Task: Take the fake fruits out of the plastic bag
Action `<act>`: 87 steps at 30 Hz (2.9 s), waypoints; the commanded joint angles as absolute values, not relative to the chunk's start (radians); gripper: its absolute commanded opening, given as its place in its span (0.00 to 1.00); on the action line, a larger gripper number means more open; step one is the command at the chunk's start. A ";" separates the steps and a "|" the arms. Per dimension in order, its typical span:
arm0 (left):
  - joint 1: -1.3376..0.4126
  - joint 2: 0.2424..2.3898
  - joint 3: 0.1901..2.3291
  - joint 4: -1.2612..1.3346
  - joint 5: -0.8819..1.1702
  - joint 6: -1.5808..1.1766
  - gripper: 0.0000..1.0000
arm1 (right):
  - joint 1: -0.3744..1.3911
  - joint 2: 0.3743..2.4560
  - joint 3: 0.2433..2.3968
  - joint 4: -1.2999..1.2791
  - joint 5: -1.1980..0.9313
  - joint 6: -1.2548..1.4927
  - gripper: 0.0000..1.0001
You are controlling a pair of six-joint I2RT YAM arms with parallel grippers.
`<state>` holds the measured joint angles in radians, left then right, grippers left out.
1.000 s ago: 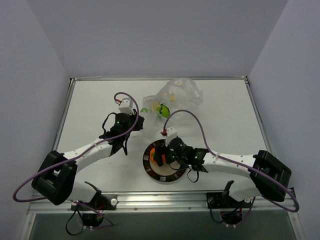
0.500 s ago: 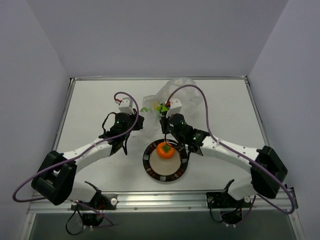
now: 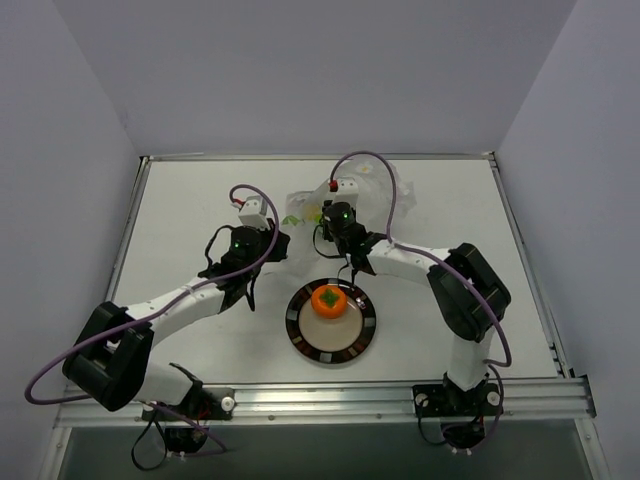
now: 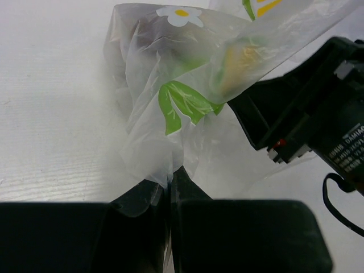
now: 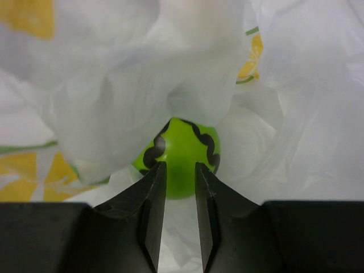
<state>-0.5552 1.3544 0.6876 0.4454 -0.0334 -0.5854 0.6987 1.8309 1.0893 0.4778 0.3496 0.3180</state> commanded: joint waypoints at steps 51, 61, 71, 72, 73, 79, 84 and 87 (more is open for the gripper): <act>-0.563 1.342 0.695 0.459 -0.035 -0.577 0.02 | 0.650 1.966 1.287 0.468 0.322 0.621 0.52; -0.561 1.333 0.695 0.453 -0.045 -0.574 0.02 | 0.646 2.082 1.387 0.399 0.337 0.614 0.62; -0.561 1.345 0.696 0.457 -0.044 -0.575 0.02 | 0.621 2.129 1.442 0.362 0.289 0.612 0.61; -0.561 1.347 0.696 0.457 -0.044 -0.575 0.02 | 0.618 2.138 1.445 0.361 0.272 0.614 0.58; -0.561 1.350 0.696 0.457 -0.044 -0.575 0.02 | 0.615 2.141 1.447 0.364 0.252 0.618 0.55; -0.560 1.341 0.696 0.451 -0.049 -0.575 0.03 | 0.609 2.042 1.352 0.473 0.221 0.643 0.34; -0.560 1.338 0.693 0.456 -0.045 -0.577 0.02 | 0.617 1.873 1.217 0.618 0.199 0.606 0.31; -0.560 1.344 0.693 0.457 -0.048 -0.577 0.02 | 0.623 1.798 1.155 0.667 0.184 0.581 0.31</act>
